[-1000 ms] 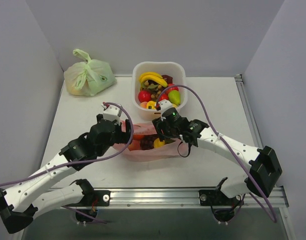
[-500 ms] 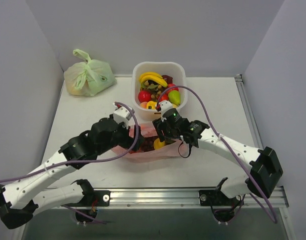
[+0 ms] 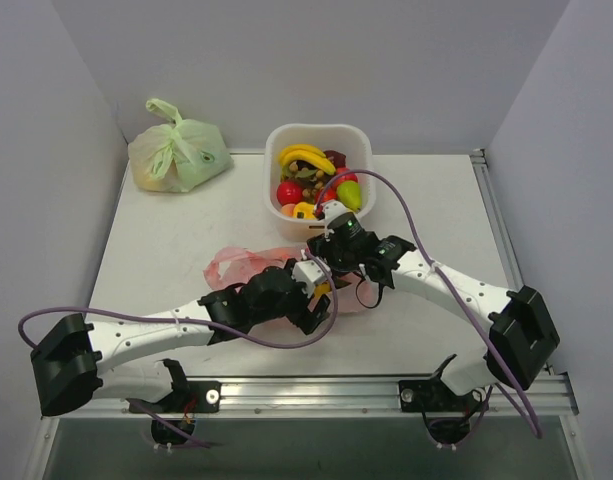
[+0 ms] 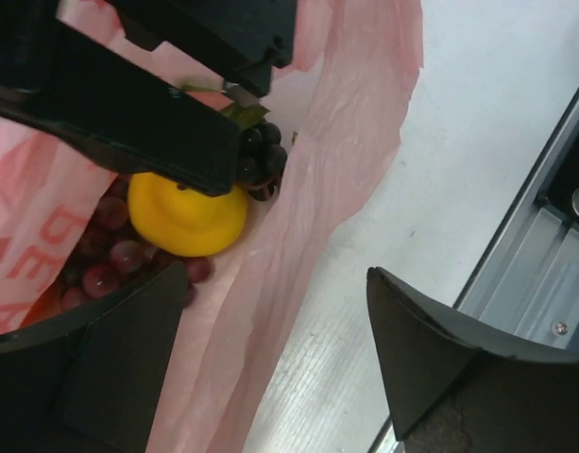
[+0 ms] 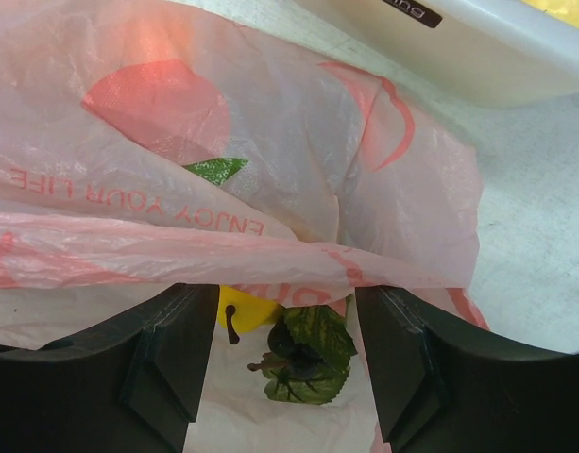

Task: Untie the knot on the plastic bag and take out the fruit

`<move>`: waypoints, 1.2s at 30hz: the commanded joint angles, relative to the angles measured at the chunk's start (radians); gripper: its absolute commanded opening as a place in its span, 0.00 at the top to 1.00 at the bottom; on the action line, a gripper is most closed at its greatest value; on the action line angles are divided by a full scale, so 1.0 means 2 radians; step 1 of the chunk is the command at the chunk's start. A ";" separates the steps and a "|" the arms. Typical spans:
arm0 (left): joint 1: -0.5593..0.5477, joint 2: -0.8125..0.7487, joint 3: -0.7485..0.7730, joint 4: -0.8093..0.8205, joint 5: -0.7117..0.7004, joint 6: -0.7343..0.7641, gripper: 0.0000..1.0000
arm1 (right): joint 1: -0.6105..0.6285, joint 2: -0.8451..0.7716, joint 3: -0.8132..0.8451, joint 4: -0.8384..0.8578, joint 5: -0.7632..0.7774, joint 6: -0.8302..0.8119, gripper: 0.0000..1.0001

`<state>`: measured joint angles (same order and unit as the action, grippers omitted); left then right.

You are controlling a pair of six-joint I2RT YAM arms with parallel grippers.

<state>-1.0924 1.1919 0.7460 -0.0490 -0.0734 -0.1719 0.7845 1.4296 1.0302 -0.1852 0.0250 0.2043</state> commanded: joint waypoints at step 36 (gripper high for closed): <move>-0.049 -0.105 0.060 -0.073 -0.083 -0.065 0.08 | -0.025 -0.054 0.016 -0.030 0.027 0.017 0.33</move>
<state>-1.1858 1.0546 0.8116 -0.0830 -0.0570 -0.2424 0.7292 1.3376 1.1240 -0.1562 0.0135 0.2485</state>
